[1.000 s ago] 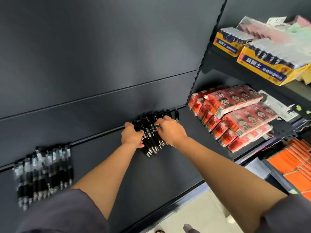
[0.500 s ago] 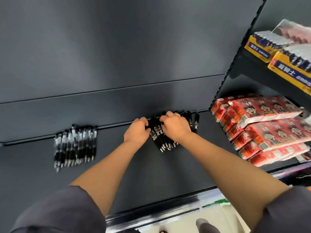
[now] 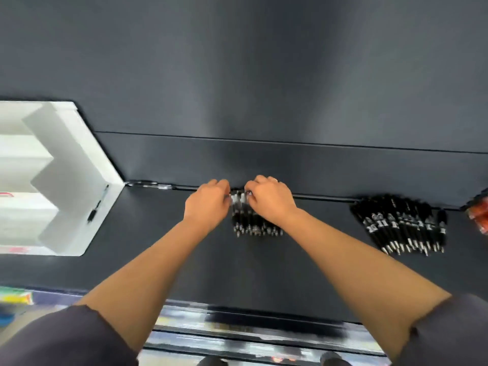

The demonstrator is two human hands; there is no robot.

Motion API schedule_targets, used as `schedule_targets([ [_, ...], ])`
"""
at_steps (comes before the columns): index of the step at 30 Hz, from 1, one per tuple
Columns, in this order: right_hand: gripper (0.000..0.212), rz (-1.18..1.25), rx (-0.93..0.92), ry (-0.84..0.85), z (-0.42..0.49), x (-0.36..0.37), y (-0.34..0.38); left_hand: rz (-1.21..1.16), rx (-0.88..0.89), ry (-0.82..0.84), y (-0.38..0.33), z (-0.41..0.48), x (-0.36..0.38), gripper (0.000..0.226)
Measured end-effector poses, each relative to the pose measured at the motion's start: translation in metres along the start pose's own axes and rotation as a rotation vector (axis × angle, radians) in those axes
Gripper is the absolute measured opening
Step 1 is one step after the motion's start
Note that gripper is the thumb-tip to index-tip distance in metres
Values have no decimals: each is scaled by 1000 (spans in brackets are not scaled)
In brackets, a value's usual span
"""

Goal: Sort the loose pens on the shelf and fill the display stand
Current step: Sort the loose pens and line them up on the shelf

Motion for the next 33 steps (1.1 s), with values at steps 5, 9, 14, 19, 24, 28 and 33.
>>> schedule_targets([
  [5, 30, 38, -75, 40, 27, 19, 93, 87, -28, -24, 92, -27, -33, 18],
  [9, 32, 47, -126, 99, 52, 37, 141, 79, -110, -7, 150, -42, -40, 19],
  [14, 34, 43, -175, 183, 87, 60, 184, 76, -236, 34, 205, -47, -39, 23],
  [19, 31, 24, -189, 246, 125, 80, 206, 113, -276, 113, 237, -27, -31, 29],
  [24, 32, 9, -247, 295, 158, 103, 226, 90, -316, 143, 260, -11, -20, 32],
  [28, 38, -16, -304, 330, 174, 121, 251, 75, -334, 154, 277, -7, -11, 31],
  [33, 41, -143, -296, 259, 186, 135, 276, 51, -334, 174, 296, 4, -3, 32],
])
Point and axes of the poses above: each hand's wrist, its own z-axis towards the middle knuckle, its own x-axis out of the palm, y = z × x, the point moved 4 cm from there along z, towards the middle knuckle, and after that the axes turned 6 degrees about x, right-handed, at the moved point
